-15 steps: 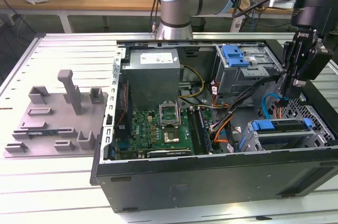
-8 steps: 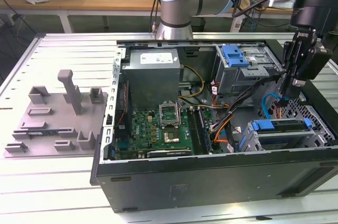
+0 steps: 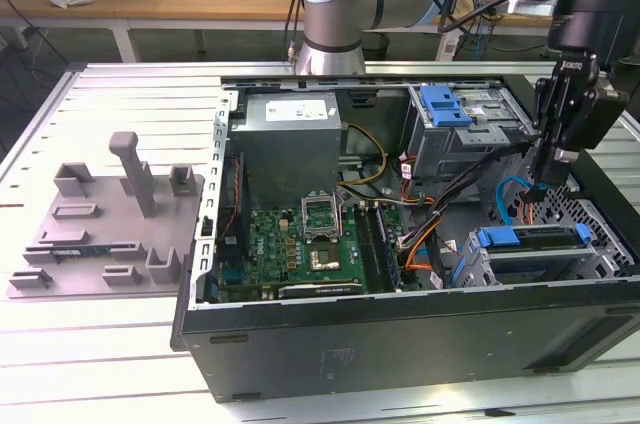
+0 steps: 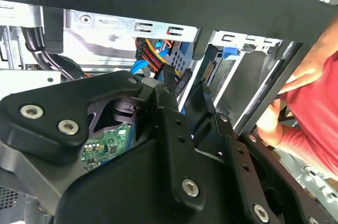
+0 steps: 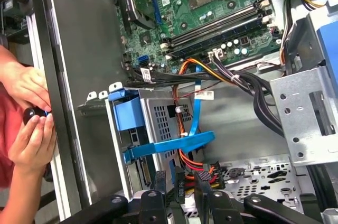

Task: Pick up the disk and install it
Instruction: 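Insert the first disk wire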

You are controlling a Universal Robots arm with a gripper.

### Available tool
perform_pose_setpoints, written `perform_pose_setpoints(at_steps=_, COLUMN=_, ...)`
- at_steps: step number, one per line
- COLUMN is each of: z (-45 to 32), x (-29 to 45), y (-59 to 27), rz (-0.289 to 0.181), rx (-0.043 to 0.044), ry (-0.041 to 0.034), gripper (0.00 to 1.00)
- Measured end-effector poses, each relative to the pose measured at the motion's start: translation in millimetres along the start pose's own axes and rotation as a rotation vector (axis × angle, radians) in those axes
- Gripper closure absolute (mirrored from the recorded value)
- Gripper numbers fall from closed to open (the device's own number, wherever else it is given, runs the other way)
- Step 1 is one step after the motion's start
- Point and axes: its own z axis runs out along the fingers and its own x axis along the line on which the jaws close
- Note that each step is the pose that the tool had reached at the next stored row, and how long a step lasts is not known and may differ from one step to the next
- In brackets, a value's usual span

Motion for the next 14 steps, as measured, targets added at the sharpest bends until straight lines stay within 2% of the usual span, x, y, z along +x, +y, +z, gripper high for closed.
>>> perform_pose_setpoints(at_steps=7, z=2.0, x=-0.6, y=1.8, rz=-0.003, rx=0.0017, ry=0.0002, gripper=0.65)
perform_pose_setpoints(at_steps=8, z=2.2, x=-0.7, y=1.9, rz=-0.003, rx=0.0019, ry=0.0003, gripper=0.67)
perform_pose_setpoints(at_steps=9, z=2.4, x=-0.7, y=1.9, rz=-0.004, rx=0.0021, ry=0.0005, gripper=0.73)
perform_pose_setpoints(at_steps=10, z=2.5, x=-0.8, y=2.0, rz=-0.004, rx=0.0024, ry=0.0007, gripper=0.73)
perform_pose_setpoints(at_steps=11, z=2.7, x=-0.9, y=2.0, rz=-0.005, rx=0.0029, ry=0.0010, gripper=0.80)
perform_pose_setpoints(at_steps=14, z=3.0, x=-1.0, y=2.0, rz=-0.007, rx=0.0044, ry=0.0022, gripper=0.84)
